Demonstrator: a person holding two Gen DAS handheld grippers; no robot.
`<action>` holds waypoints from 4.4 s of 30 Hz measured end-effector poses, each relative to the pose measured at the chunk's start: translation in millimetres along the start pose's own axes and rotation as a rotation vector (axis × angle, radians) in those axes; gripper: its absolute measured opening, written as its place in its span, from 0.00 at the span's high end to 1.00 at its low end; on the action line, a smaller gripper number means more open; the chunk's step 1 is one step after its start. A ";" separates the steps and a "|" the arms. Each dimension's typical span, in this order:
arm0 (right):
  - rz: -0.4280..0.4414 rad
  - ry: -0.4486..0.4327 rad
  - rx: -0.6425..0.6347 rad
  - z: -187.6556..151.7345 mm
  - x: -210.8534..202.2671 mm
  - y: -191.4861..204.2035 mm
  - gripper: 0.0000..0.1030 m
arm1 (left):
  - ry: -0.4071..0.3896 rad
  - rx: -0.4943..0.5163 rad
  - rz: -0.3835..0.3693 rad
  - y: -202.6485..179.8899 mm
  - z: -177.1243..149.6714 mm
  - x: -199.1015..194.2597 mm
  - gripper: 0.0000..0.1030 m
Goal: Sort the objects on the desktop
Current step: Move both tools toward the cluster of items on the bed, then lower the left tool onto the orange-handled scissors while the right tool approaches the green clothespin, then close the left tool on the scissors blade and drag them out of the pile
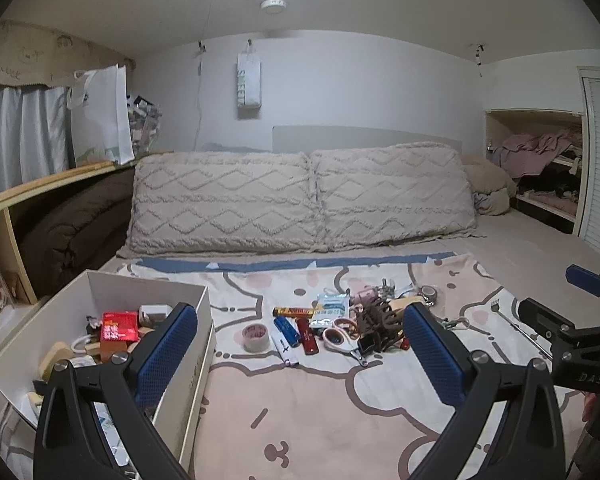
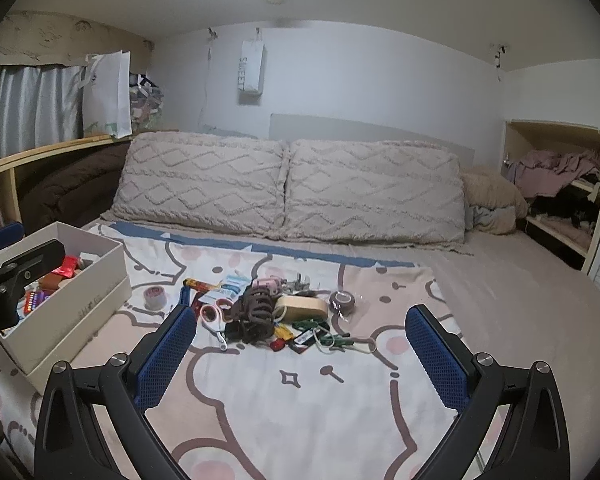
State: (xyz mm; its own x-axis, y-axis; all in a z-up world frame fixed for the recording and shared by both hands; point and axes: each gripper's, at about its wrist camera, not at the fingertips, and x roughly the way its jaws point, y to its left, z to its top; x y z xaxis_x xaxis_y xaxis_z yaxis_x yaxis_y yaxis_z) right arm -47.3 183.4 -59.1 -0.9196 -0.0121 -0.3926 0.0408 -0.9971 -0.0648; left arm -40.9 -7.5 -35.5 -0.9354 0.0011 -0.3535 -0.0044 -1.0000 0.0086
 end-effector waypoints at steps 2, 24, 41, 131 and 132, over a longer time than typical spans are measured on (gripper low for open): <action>0.001 0.018 0.009 -3.2 8.2 -1.9 0.00 | 0.014 -0.010 -0.005 1.4 -2.4 6.2 0.00; -0.021 0.262 0.023 -53.7 89.4 -7.1 0.00 | 0.257 -0.038 -0.029 -0.7 -52.2 85.3 0.00; 0.007 0.427 0.107 -88.8 150.2 -24.8 0.00 | 0.400 -0.046 -0.056 -3.4 -89.1 127.7 0.00; -0.016 0.379 0.129 -90.7 264.1 -72.8 0.58 | 0.534 0.026 -0.211 -69.4 -97.4 250.3 0.85; -0.017 0.375 0.133 -90.6 262.8 -73.1 0.60 | 0.534 0.021 -0.214 -68.1 -98.1 248.8 0.86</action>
State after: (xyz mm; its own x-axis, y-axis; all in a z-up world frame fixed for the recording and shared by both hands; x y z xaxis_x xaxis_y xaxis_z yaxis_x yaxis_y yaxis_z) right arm -256.6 260.0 -240.7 -0.7125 0.0085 -0.7016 -0.0468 -0.9983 0.0355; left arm -238.7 60.0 -215.8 -0.6049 0.1935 -0.7724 -0.1862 -0.9775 -0.0991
